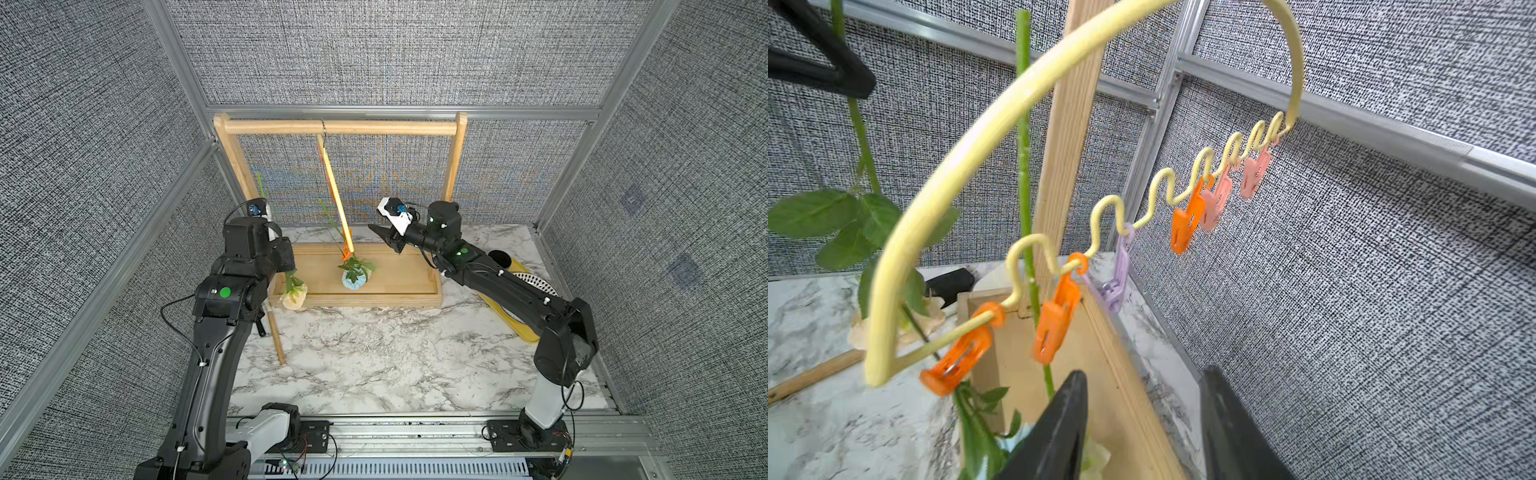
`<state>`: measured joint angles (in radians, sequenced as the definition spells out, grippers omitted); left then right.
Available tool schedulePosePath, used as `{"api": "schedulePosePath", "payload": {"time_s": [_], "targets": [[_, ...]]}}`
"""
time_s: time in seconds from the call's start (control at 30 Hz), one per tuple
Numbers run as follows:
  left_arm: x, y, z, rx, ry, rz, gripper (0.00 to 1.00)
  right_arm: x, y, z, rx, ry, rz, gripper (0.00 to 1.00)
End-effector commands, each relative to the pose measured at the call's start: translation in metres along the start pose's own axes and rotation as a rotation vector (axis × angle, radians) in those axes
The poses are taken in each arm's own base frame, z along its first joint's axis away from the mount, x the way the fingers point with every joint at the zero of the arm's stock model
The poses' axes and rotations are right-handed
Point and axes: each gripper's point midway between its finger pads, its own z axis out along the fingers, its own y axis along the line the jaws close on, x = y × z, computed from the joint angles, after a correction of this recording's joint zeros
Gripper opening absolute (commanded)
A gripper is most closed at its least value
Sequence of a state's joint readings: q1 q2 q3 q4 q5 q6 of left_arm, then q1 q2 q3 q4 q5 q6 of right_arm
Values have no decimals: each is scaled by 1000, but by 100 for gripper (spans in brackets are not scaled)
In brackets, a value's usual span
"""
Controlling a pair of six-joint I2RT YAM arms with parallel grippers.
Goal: Dry the flowers on a clothes hanger
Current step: Open the clamp at the hanger.
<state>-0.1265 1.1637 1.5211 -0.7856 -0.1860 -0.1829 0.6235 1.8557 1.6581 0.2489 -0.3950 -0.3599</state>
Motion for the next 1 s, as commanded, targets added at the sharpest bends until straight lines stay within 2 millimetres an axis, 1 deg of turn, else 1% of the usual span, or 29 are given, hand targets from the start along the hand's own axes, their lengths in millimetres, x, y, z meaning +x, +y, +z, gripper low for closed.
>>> {"api": "schedulePosePath", "payload": {"time_s": [0.0,0.17,0.3,0.4,0.53,0.67,0.87,0.97], "targets": [[-28,-7,14,52,-73,-60,2,3,-1,13,-51,-17,-33,45],[-38,-20,41,125,-76,-81,2,21,-8,42,-109,14,-64,44],[-40,-31,63,171,-60,-88,2,29,-2,60,-187,9,-108,45],[-46,-37,75,195,-56,-79,2,30,4,66,-239,-11,-128,49],[-53,-44,87,223,-56,-71,2,27,9,70,-273,-48,-134,49],[-56,-42,97,216,-47,-75,2,23,18,71,-313,-80,-144,49],[-54,-19,107,172,-34,-125,2,14,34,79,-317,-98,-164,49],[-53,-16,109,189,-27,-139,2,6,40,81,-315,-111,-172,49]]}}
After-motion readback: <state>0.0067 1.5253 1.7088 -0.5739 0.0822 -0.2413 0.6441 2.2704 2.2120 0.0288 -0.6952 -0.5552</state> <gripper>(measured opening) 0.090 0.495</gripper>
